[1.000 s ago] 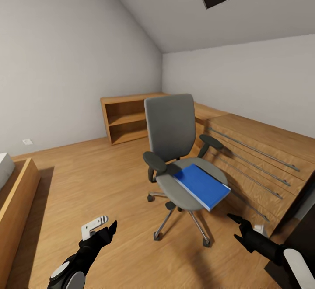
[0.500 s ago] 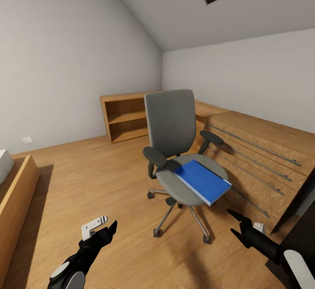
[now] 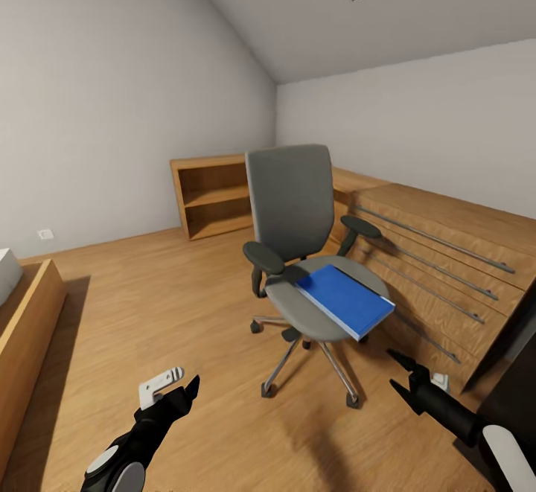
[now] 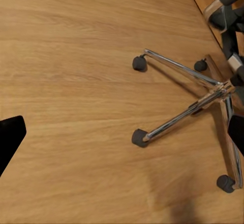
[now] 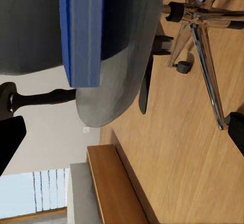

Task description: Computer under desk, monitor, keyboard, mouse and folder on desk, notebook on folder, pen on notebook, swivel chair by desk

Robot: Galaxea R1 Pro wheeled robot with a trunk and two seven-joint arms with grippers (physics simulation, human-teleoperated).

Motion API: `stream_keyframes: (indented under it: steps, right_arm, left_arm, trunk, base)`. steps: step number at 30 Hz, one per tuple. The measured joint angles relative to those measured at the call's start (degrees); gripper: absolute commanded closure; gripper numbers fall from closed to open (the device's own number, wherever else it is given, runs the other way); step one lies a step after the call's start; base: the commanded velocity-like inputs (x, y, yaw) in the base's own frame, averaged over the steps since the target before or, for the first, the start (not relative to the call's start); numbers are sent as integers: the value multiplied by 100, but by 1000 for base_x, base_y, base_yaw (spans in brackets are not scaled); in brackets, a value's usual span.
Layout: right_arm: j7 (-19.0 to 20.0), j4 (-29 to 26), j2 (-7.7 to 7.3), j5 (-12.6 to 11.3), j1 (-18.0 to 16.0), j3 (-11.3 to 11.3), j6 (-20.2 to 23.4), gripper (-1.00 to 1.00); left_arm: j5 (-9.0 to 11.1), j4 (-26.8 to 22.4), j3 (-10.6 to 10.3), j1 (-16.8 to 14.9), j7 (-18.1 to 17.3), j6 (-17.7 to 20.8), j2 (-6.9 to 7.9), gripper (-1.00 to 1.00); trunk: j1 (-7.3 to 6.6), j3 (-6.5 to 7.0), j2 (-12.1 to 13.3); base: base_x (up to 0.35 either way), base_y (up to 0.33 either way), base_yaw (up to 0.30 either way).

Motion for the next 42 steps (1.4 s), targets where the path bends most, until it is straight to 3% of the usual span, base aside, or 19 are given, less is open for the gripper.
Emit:
stream_keyframes:
  steps: [5,7,11,20,27,42]
  right_arm:
    - [14,1,7,-8,0,-62,-74,-100]
    - [28,1,19,-21,0,-206,-161,-100]
    - [29,-96,30,-41,0,-280,-196,-100]
    - [20,-532,87,-55,0,-272,-192,-100]
    - [19,-558,175,-56,0,-260,-191,-100]
    - [11,-561,185,-56,0,-259,-191,-100]
  left_arm:
    - [0,0,0,0,0,0,0,-100]
    - [0,0,0,0,0,0,0,-100]
    - [0,0,0,0,0,7,0,-100]
    - [-32,41,0,0,-7,10,7,-100]
    - [-40,51,0,0,-9,17,9,-100]
    - [-44,61,0,0,-9,11,9,-100]
  trunk:
    - [110,-90,-201]
    - [154,-126,-281]
    - [154,-126,-282]
    - [154,-126,-282]
    - [154,-126,-282]
    - [153,-126,-282]
  base:
    - [0,0,0]
    - [0,0,0]
    - [0,0,0]
    - [22,4,0]
    - [108,42,0]
    - [106,3,0]
